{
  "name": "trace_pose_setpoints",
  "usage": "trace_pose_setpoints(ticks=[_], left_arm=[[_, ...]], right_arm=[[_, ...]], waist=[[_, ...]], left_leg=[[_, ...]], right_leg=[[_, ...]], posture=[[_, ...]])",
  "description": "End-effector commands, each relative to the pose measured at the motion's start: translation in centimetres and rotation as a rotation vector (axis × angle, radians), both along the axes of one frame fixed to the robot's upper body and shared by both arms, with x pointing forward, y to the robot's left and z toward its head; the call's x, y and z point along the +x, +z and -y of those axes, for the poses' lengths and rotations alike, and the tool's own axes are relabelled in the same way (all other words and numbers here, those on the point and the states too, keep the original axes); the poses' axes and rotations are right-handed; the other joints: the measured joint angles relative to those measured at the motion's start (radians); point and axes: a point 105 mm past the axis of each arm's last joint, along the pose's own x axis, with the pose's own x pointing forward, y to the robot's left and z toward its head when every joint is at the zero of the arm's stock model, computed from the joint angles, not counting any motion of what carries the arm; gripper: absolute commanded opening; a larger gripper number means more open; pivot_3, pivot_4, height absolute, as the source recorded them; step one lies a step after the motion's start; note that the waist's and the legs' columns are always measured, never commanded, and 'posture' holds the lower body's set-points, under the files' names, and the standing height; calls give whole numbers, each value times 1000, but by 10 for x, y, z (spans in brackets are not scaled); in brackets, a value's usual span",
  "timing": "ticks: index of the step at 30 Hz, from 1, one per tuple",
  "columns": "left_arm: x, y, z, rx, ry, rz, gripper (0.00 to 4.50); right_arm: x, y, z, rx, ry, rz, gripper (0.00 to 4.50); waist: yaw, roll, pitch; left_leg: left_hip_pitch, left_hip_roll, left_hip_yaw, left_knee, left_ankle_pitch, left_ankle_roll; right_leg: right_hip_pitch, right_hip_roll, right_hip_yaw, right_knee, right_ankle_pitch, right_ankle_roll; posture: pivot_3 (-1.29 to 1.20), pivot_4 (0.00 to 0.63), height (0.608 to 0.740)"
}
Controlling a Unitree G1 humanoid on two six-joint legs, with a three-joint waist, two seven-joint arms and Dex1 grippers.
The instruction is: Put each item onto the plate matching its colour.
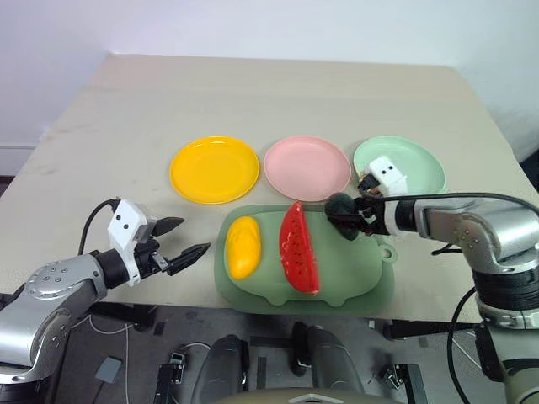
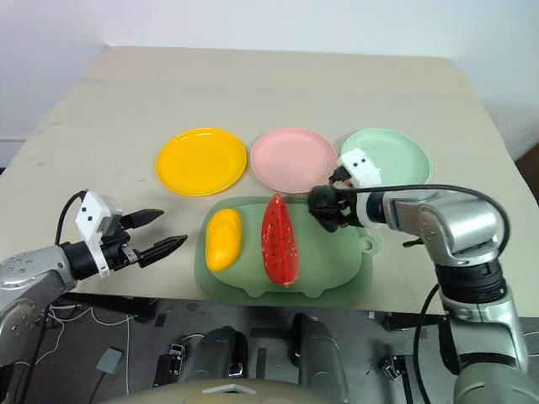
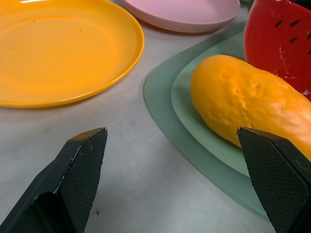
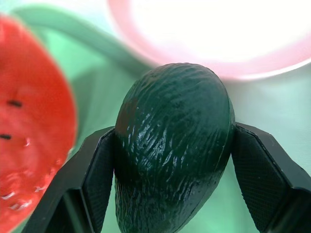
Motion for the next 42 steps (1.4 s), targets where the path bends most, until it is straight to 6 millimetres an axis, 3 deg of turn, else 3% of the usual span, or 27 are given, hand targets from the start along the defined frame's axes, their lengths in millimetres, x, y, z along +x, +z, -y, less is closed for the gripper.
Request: trace_pose_setpoints(ticks=[1, 6, 12, 13, 16, 22, 26, 29, 31, 33, 36, 42], left_arm=[[-2, 11, 1, 11, -13, 46, 4500], [2, 12, 4, 9, -22, 54, 4500], [6, 15, 5, 10, -27, 70, 4500], [6, 15, 5, 10, -27, 72, 4500], [4, 15, 4, 12, -21, 74, 4500], [0, 16, 2, 13, -13, 76, 4500], [0, 16, 1, 16, -11, 74, 4500], [1, 15, 1, 16, -18, 65, 4500], [2, 13, 1, 15, -29, 58, 4500], [4, 13, 3, 12, -38, 55, 4500], [9, 13, 9, 7, -67, 55, 4500], [14, 16, 9, 11, -77, 61, 4500]], right_arm=[[25, 41, 33, -66, -110, 182, 3183], [60, 25, 76, -243, -209, 221, 3183], [84, 3, 92, -277, -236, 201, 3183], [86, 3, 92, -276, -232, 201, 3533], [85, 10, 89, -282, -183, 215, 4477], [73, 43, 85, -374, -99, 329, 4477], [44, 80, 52, -209, 13, 348, 4477], [2, 85, 3, 0, 192, 228, 4477], [-27, 81, -29, 139, 298, 110, 4477], [-43, 76, -47, 202, 352, 38, 4477], [-48, 50, -75, 250, 390, -36, 4477], [-53, 23, -100, 277, 382, -107, 4477]], waist=[[0, 0, 0], [2, -1, -1], [-6, 0, 0], [-8, 0, 0], [-16, 0, 0], [-18, 1, 1], [-19, 1, 1], [-20, 1, 1], [-21, 1, 0], [-19, 1, 0], [-14, 0, -1], [-11, 0, -1]], left_leg=[[0, 0, 0, 0, 0, 0], [0, 0, 0, 0, 0, 0], [-1, -1, 1, 0, 0, 0], [-1, 0, 1, 0, 0, 0], [-1, 0, 1, 0, 0, 0], [-1, 0, 0, 0, 0, 0], [-1, 1, 0, 0, 0, 0], [0, 2, 0, -1, 0, 0], [0, 3, 0, -1, 0, 0], [0, 3, 0, -1, 0, -1], [0, 2, -1, 0, 0, -1], [-1, -1, -1, 0, 0, -1]], right_leg=[[0, 0, 0, 0, 0, 0], [1, 1, 0, -1, 0, 0], [0, 0, 0, 0, 0, 0], [-1, 0, 0, 0, 0, 0], [-1, 0, 0, 0, 0, 0], [-1, 0, 0, 0, 0, 0], [-1, 0, 0, 0, 0, 0], [-1, 0, 0, 1, 0, 0], [-1, 0, 0, 1, 0, 0], [-1, 0, 0, 2, 0, 0], [0, -1, 0, 2, 0, 0], [0, -2, -1, 1, 0, 0]], posture=[[0, 150, 740], [0, 150, 740], [0, 150, 740], [0, 150, 740], [0, 150, 740], [0, 150, 740], [0, 150, 740], [0, 150, 740], [0, 150, 740], [0, 150, 740], [0, 150, 740], [0, 150, 740]])
